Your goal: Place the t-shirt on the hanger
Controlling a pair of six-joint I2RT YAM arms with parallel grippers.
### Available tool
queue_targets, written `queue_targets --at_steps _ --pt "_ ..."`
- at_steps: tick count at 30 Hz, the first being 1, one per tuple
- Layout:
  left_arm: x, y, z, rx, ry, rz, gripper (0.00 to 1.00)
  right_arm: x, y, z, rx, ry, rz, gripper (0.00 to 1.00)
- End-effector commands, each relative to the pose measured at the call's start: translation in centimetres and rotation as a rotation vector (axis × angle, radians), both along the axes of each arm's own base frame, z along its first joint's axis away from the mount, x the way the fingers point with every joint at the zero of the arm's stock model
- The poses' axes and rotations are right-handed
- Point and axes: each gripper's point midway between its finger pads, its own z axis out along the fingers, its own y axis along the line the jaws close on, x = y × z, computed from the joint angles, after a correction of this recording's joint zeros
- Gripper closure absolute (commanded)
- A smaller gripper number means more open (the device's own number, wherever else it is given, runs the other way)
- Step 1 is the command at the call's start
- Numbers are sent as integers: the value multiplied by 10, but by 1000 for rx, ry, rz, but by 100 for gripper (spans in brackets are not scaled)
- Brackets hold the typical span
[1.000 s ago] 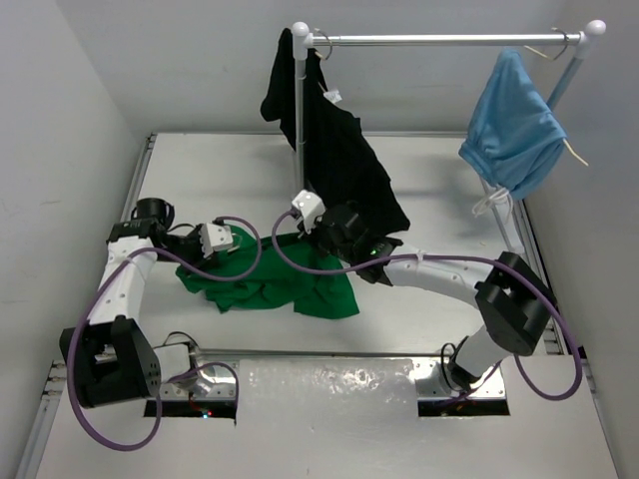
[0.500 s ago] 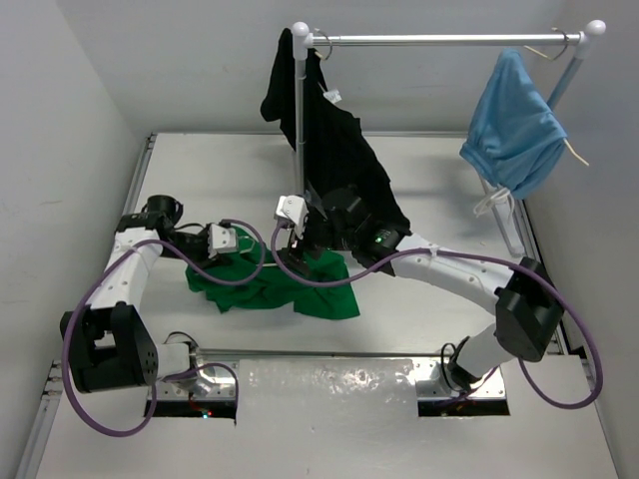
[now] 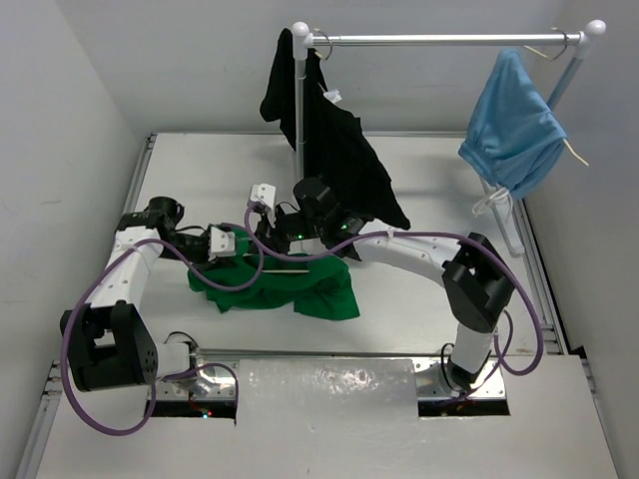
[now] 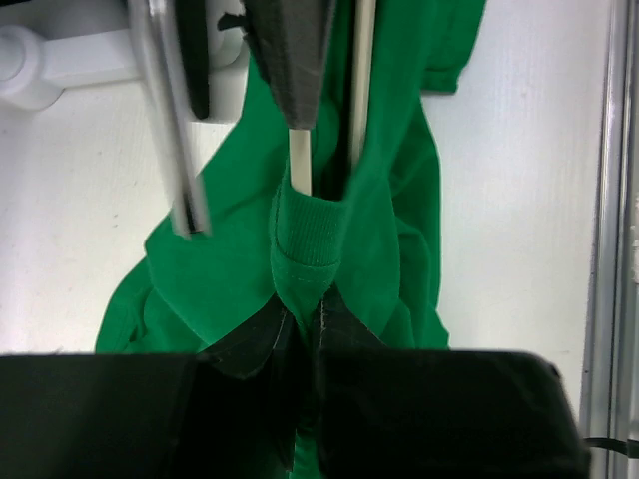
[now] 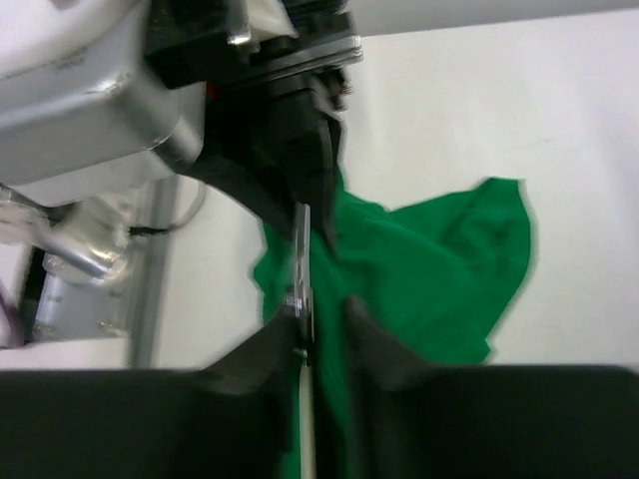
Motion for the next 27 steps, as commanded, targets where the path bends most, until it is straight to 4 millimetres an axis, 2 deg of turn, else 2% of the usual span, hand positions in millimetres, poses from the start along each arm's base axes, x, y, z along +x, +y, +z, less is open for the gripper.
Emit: queue_targets --at_steps 1,2,3,5,6,7,9,10,11,12,13,15,16,18,19,21,27 --pt "3 -12 18 -68 -54 -39 100 -5 13 36 102 -5 44 85" --pt "3 -13 17 -68 -54 -40 100 -7 11 34 101 -5 42 95" --pt "4 -12 16 -66 -57 -39 100 -8 9 34 103 -5 42 100" --pt "5 -11 14 -59 -56 -33 98 -11 4 32 100 -9 37 100" --pt "6 -10 13 -56 -49 -20 92 -10 2 31 96 -19 30 100" --pt "9 -8 14 -54 -34 7 69 -7 -2 29 80 -21 7 100" --pt "12 -6 18 -44 -21 32 43 0 -7 25 62 -31 -28 100" --pt "13 -1 23 -30 -17 48 26 2 -11 22 53 -27 -41 100" --pt "13 3 26 -26 -26 53 25 8 -17 24 51 -21 -62 100" --pt "16 20 31 -29 -50 105 25 11 -21 24 51 -19 -73 100" --pt "13 26 36 -56 -57 124 22 12 -26 20 44 -12 -82 100" --pt "19 51 37 -34 -107 182 19 18 -37 29 55 -35 -115 100" --pt "20 57 33 -10 -102 191 19 17 -42 25 46 -32 -123 100" --pt "15 56 27 -9 -78 182 18 17 -47 33 45 -78 -130 100" --pt "6 51 25 -32 -45 168 18 17 -50 32 34 -79 -135 100" --pt "4 48 22 -43 -57 140 18 18 -53 34 22 -96 -142 100" --pt "23 39 15 -169 -18 203 18 14 -60 43 17 -112 -141 100"
